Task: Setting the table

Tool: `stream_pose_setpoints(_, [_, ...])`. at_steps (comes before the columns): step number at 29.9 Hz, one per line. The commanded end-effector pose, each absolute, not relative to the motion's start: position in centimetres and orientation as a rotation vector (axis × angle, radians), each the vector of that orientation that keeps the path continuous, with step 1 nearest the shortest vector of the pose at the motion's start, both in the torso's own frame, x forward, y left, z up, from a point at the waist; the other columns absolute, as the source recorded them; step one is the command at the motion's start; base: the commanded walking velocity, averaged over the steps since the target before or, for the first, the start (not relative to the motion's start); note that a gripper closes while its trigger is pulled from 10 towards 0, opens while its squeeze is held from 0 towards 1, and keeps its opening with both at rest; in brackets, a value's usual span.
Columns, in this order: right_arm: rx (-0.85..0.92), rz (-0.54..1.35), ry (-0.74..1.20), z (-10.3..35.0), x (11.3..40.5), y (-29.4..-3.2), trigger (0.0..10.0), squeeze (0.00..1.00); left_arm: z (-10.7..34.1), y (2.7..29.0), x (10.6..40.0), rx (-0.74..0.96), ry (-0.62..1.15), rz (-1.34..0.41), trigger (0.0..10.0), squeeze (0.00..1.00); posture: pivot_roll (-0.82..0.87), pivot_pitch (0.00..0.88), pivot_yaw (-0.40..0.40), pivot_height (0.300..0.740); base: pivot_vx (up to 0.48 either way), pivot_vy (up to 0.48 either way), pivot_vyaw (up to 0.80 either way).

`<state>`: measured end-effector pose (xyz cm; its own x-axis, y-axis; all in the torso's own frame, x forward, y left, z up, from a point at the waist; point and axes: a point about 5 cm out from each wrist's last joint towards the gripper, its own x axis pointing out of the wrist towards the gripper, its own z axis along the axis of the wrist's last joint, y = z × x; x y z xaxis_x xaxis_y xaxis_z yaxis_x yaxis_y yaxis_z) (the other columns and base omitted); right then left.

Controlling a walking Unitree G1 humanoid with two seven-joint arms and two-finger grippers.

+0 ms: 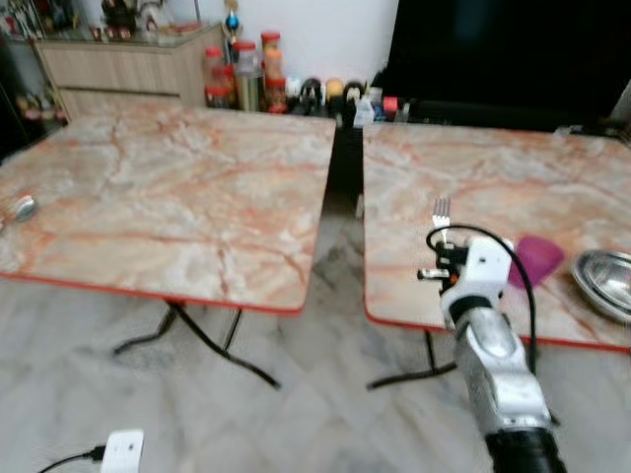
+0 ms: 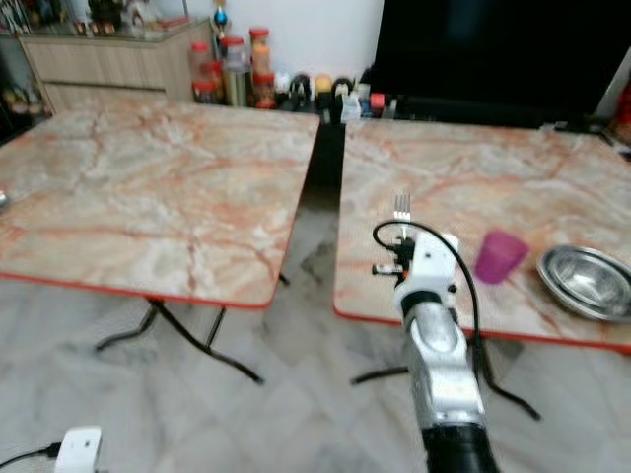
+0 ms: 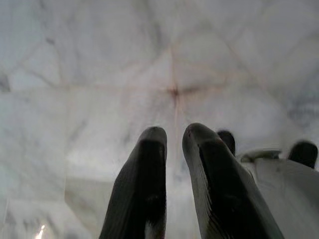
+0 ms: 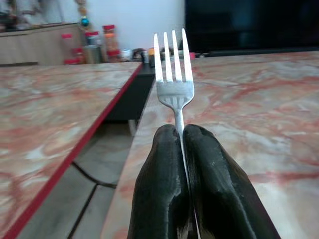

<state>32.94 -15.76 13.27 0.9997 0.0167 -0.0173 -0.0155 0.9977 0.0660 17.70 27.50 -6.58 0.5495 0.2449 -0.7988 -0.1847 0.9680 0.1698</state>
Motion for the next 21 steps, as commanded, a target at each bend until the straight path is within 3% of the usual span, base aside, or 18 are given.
stream_pose_setpoints(1, [0.059,0.0,-0.009,14.1,33.1,-16.4,10.0,0.0,-6.4,27.5,18.0,0.091,0.956,0.24,10.0,0.0,-0.03,0.038,-0.019,0.74,0.0,-0.394,0.0])
stream_pose_setpoints(21, [0.072,0.029,0.005,14.1,33.0,-15.5,10.0,0.0,-6.3,27.4,18.4,0.075,0.946,0.254,10.0,0.0,-0.03,0.069,-0.032,0.74,0.0,-0.392,0.0])
